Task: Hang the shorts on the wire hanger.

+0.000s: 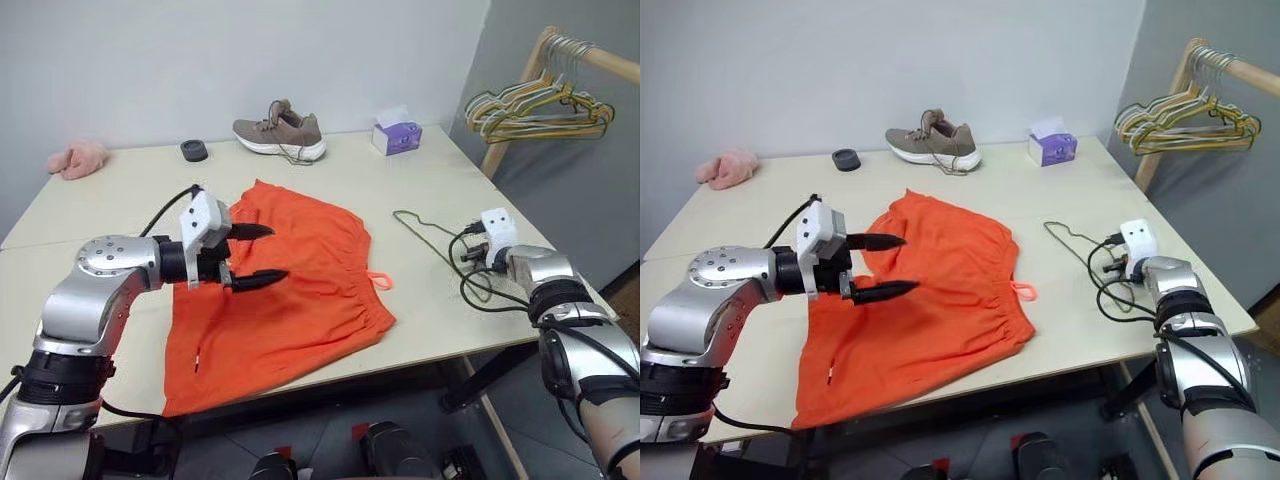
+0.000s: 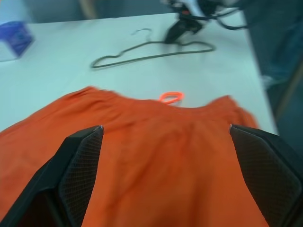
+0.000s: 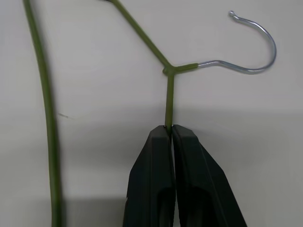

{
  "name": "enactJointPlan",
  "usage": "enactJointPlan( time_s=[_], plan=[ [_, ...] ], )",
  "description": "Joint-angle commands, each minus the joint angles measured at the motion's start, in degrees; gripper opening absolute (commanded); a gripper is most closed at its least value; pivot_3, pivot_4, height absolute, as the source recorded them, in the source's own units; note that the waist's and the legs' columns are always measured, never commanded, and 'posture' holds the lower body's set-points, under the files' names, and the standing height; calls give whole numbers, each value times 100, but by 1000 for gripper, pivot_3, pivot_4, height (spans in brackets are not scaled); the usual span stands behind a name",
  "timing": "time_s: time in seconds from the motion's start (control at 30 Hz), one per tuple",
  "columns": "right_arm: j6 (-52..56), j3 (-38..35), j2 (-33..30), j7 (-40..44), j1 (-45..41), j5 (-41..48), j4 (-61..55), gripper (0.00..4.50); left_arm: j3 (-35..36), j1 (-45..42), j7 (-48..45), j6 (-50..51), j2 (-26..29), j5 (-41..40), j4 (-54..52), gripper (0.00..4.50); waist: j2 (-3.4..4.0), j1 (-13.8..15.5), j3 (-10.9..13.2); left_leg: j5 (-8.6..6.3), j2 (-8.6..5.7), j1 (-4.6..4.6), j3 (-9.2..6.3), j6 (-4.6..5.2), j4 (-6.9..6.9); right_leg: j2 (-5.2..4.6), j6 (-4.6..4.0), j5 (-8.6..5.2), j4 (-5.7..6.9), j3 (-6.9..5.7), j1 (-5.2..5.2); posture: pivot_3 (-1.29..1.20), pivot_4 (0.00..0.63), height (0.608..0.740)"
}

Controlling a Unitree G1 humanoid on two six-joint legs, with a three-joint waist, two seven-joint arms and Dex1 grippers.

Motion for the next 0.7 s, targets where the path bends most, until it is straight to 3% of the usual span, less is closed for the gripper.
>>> enactJointPlan(
  time_s=[0.03,0.37,0.57,0.7],
  plan=[
    [-909,136,-204,274,-76,-147,-925,24,306,-340,392,-224,-42,214,497,4500,24,-40,15,0,0,-6,3,0,0,0,2,1,2,3,-9,-176,40,740],
    [-3143,805,-490,750,807,-678,-3718,24,354,-950,120,222,23,57,1501,4500,32,-43,20,-1,-1,-22,0,-1,-16,-3,-4,-6,-5,-1,-23,-194,37,740],
    [-4195,1168,-316,1139,727,-614,-4478,24,85,-1087,-703,1090,123,-276,1456,4500,34,-55,21,0,0,-9,-3,-1,-15,-2,-3,-5,1,-4,-15,-198,35,740],
    [-4525,1310,-187,1368,698,-512,-4798,24,-176,-894,-1147,1032,258,-159,1329,4500,34,-54,21,0,1,-9,-4,-2,-15,-2,-4,-5,1,-3,-16,-199,36,740]
  ],
)
